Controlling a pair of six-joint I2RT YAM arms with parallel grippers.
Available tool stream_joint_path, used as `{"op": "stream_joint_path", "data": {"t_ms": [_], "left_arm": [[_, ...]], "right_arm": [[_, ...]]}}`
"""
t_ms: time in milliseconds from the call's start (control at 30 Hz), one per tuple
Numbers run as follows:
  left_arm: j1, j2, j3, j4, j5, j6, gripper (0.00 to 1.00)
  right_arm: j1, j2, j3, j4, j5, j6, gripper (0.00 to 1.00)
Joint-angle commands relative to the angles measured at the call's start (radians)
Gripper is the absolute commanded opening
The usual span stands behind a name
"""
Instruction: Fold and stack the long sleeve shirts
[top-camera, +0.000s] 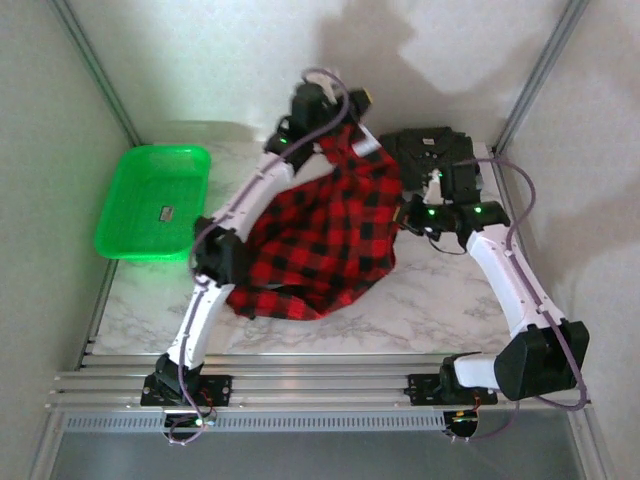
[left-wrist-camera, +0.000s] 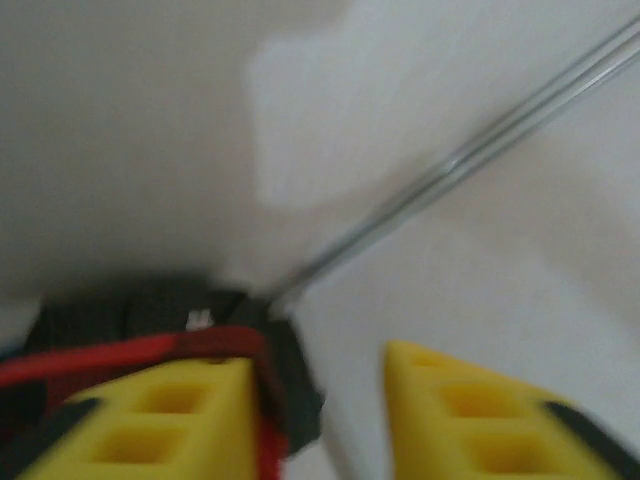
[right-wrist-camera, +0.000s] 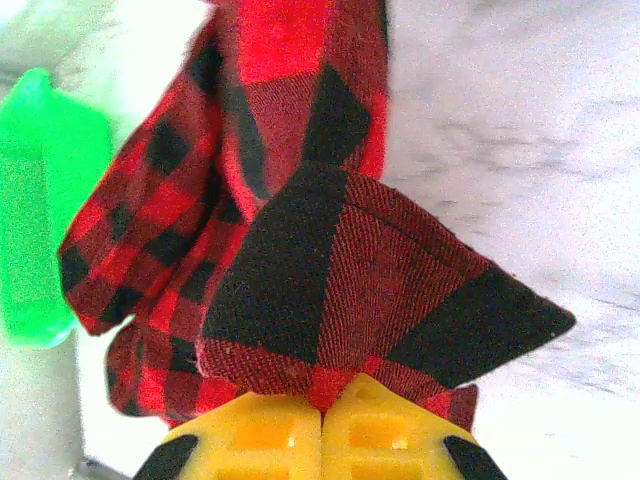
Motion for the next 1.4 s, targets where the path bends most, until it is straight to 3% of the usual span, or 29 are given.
{"op": "stream_joint_path", "data": {"t_ms": [0,100,233,300,400,500,667,867,1000,1367], "left_arm": [[-0.01,0.04,0.179,-0.041,-0.038,-0.072,0.99],[0.023,-0.052,0.184,-0.153,-0.091,-0.027,1.0],[0.062,-0.323,-0.042,-0.356,-0.138,0.137,0.99],[0.07,-0.476,-0.253,-0.454,-0.186,0.23,0.99],[0.082,-0.63,-0.494,-0.6,-0.304,0.333,1.0],[0.143,-0.757,-0.786,-0.699,-0.337,0.327,1.0],[0.215,-0.877,-1.133,-0.601,-0.303,0.35,0.98],[0.213,-0.729,-1.144,-0.542,-0.301,0.407,0.9],[0.182,-0.628,-1.1,-0.549,-0.286,0.449,0.84],[0.166,-0.494,-1.069,-0.398,-0.185,0.439,0.8]], "right_arm": [[-0.12,0.028,-0.104,-0.009,0.037,-0.118,0.02],[-0.21,0.09,-0.127,0.045,0.076,-0.167,0.36],[-0.247,0.088,-0.052,-0.021,0.166,-0.166,0.62],[-0.246,0.041,-0.014,-0.103,0.243,-0.15,0.68],[-0.236,-0.056,-0.014,-0.185,0.227,-0.118,0.72],[-0.188,-0.176,-0.086,-0.28,0.16,-0.067,0.74],[-0.124,-0.337,-0.36,-0.284,0.021,0.094,0.73],[-0.097,-0.362,-0.61,-0.067,-0.016,0.178,0.73],[-0.097,-0.318,-0.643,0.004,0.0,0.177,0.72],[-0.097,-0.171,-0.635,0.147,0.011,0.178,0.71]]}}
